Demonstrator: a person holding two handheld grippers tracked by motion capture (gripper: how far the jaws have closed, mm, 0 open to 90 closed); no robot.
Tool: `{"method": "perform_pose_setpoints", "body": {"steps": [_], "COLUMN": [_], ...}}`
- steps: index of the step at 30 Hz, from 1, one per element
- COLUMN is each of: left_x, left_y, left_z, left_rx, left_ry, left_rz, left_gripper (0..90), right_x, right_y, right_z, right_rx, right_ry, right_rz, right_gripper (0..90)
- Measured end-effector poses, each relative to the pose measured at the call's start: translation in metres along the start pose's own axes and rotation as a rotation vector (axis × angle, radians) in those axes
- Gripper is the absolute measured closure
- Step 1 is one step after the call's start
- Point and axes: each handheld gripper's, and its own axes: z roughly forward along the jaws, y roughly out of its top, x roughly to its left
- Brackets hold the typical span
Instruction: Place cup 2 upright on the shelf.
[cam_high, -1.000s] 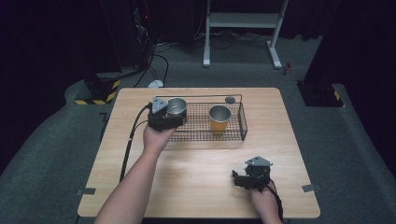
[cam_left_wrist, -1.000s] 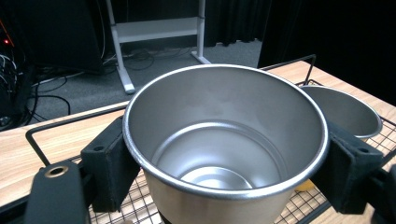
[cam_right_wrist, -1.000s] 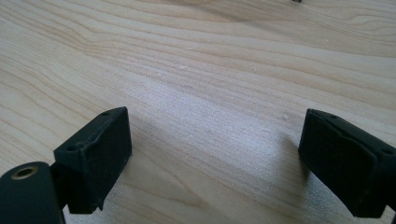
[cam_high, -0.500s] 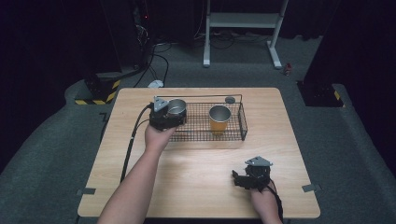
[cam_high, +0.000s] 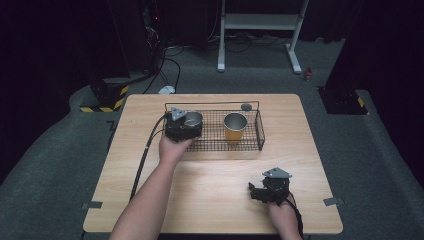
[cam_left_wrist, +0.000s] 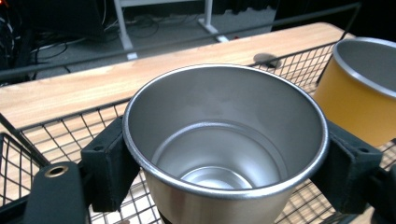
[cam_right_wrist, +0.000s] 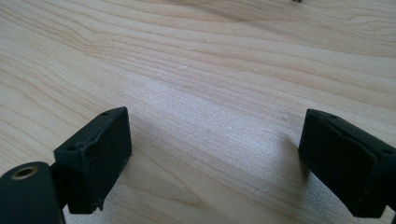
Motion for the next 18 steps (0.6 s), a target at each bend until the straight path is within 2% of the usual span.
{"method": "perform_pose_setpoints", "body": {"steps": [6, 12, 18], "left_x": [0.001, 0.006, 0.008], "left_y": [-0.005, -0.007, -0.01], "left_z": [0.009, 0.015, 0.02], "left_rx": [0.047, 0.102, 0.153], "left_ry": [0.018, 0.017, 0.041], "left_rz": [-0.007, -0.054, -0.071], "left_gripper": [18.9, 18.9, 18.9], "right_x": [0.0, 0.0, 0.001], "right_y": [0.0, 0.0, 0.0], "right_z": [0.0, 0.0, 0.0], "right_rx": [0.0, 0.0, 0.001], "right_ry": [0.002, 0.004, 0.005], "right_rz": [-0.001, -0.004, -0.001], "right_gripper": [9.5, 9.5, 9.5]}}
